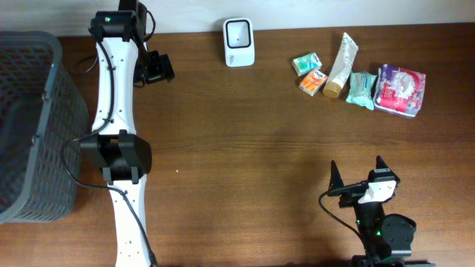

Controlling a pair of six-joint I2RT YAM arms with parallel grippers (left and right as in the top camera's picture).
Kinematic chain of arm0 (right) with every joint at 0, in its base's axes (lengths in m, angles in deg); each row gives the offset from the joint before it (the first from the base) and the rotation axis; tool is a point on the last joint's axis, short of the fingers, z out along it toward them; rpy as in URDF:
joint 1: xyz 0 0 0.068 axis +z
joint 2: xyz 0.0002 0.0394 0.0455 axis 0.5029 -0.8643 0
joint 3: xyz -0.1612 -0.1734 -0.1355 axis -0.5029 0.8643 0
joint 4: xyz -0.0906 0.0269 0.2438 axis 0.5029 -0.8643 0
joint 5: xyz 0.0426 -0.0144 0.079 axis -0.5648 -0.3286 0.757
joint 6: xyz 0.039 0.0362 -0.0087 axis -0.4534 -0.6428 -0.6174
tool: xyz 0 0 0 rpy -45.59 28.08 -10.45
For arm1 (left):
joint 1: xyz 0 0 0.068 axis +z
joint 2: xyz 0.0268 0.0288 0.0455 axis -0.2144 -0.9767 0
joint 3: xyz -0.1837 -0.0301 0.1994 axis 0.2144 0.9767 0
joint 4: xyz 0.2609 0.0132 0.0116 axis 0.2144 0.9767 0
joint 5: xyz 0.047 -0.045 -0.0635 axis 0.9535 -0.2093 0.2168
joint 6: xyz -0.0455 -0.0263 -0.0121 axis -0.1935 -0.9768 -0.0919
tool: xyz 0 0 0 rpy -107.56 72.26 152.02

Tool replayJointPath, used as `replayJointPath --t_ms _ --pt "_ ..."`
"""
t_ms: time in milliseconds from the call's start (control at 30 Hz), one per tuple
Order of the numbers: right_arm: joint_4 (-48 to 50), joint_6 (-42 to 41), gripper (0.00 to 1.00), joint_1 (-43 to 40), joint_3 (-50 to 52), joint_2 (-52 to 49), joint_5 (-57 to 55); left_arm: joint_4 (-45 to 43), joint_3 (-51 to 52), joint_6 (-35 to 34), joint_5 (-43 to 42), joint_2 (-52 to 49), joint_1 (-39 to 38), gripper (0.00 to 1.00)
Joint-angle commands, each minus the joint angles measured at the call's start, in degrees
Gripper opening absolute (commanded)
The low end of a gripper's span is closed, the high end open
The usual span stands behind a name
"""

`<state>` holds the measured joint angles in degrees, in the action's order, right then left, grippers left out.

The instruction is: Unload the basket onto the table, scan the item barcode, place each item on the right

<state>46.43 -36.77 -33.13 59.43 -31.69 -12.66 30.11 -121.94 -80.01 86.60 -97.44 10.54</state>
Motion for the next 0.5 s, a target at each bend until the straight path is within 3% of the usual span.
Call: replayJointPath --t_ms 0,300,467 --pt "-0.2 0.4 0.99 0.3 0.5 0.6 -0.5 0.1 -0.5 0.0 0.6 1.2 0.3 0.99" --pt "-0.2 0.4 0.99 0.3 0.5 0.6 -0.5 0.1 -0.5 0.0 0.6 1.8 -0.5 0.99" --pt "-0.2 0.4 0.99 0.3 0.5 0.6 -0.5 0.1 -0.5 0.0 0.6 10.0 -2.3 0.99"
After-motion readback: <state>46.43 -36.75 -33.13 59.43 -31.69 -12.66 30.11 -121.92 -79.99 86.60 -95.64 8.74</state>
